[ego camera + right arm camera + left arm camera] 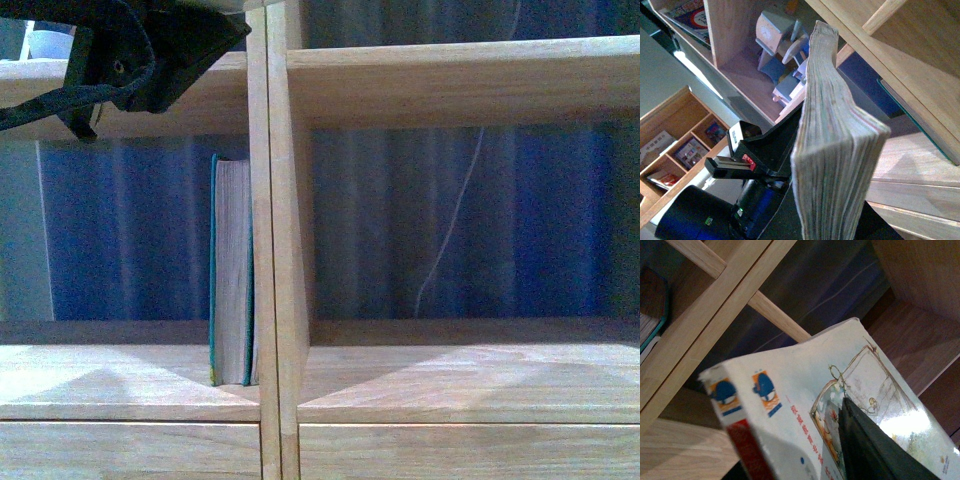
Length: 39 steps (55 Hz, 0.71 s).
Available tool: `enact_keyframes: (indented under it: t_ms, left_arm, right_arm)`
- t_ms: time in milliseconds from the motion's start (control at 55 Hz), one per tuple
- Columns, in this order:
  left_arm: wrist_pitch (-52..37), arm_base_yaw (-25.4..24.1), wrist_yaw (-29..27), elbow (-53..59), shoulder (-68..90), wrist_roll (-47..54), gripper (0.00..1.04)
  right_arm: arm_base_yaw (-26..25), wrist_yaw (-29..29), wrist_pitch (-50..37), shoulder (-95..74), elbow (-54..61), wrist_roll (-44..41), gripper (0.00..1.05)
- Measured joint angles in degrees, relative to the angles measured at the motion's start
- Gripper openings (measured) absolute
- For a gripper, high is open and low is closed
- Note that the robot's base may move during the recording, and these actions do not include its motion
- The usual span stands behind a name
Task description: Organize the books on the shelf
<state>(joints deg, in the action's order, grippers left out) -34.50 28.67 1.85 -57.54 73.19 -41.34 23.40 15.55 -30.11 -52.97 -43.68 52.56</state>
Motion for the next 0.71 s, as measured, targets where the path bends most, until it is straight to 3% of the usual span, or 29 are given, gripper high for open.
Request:
enact_keyframes:
  t_ms: [73, 182, 472, 618, 709]
  left_arm:
    - [0.0, 0.0, -0.2, -0.2, 0.0, -1.4, 0.18]
    - [0.0, 0.0, -0.1, -0.5, -0.3, -2.0, 0.08]
    - [0.8, -0.5, -0.5, -0.5, -0.5, -1.6, 0.07]
    - [2.7, -1.1, -1.0, -0.5, -1.2, -0.1, 0.07]
    - [4.3, -1.8, -1.6, -0.5, -2.4, 2.5, 0.07]
  right_arm:
    - [0.0, -0.2, 0.6, 0.0, 0.1, -0.2, 0.09]
    - [-0.3, -0.6, 0.9, 0.0, 0.2, -0.2, 0.27]
    - [-1.0, -0.8, 2.4, 0.0, 0.0, -0.3, 0.74]
    - [-4.2, -2.3, 3.2, -0.1, -0.1, -3.6, 0.97]
    - [-7.6, -4.0, 2.8, -0.7, -0.1, -7.9, 0.98]
